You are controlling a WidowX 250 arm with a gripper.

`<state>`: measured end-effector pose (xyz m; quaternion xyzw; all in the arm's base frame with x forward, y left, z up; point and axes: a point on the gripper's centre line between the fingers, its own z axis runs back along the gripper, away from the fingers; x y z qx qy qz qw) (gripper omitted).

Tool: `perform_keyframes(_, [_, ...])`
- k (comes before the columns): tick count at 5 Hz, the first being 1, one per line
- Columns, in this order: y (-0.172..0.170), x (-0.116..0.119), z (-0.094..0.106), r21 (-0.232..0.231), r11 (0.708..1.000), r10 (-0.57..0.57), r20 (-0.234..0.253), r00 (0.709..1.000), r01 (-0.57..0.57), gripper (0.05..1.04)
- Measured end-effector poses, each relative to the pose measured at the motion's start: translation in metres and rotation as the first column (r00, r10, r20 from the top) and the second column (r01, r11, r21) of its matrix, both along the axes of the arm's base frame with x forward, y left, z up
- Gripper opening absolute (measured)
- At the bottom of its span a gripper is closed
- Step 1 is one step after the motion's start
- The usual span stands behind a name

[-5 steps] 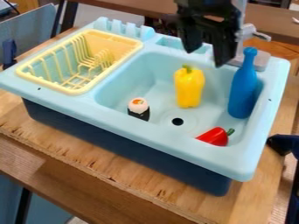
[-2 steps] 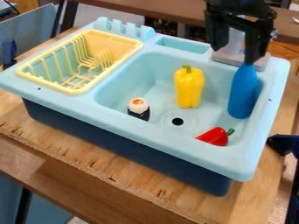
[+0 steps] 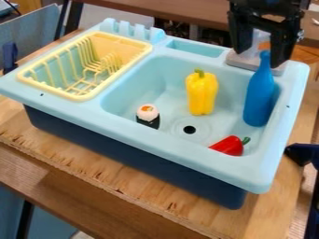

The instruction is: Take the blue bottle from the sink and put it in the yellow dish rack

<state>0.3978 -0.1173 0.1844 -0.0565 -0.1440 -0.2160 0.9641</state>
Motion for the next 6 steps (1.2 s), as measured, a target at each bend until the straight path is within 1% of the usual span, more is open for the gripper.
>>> perform_keyframes(1, [-0.001, 0.003, -0.006, 0.008, 1.0, -0.005, -0.024, 1.0, 0.006, 0.999])
perform_keyframes(2, [0.0, 0.005, -0.008, 0.016, 1.0, -0.015, -0.018, 1.0, 0.015, 1.0])
perform_keyframes(3, [0.0, 0.008, -0.025, 0.034, 0.999, -0.016, -0.053, 0.998, 0.018, 1.0])
perform_keyframes(4, [-0.001, 0.012, -0.03, 0.038, 0.999, -0.017, -0.057, 0.998, 0.019, 1.0])
perform_keyframes(5, [-0.005, 0.018, -0.036, 0.031, 0.999, -0.041, -0.063, 0.997, 0.043, 0.962])
perform_keyframes(6, [-0.008, 0.018, -0.036, 0.045, 0.997, -0.058, -0.056, 0.997, 0.061, 0.698])
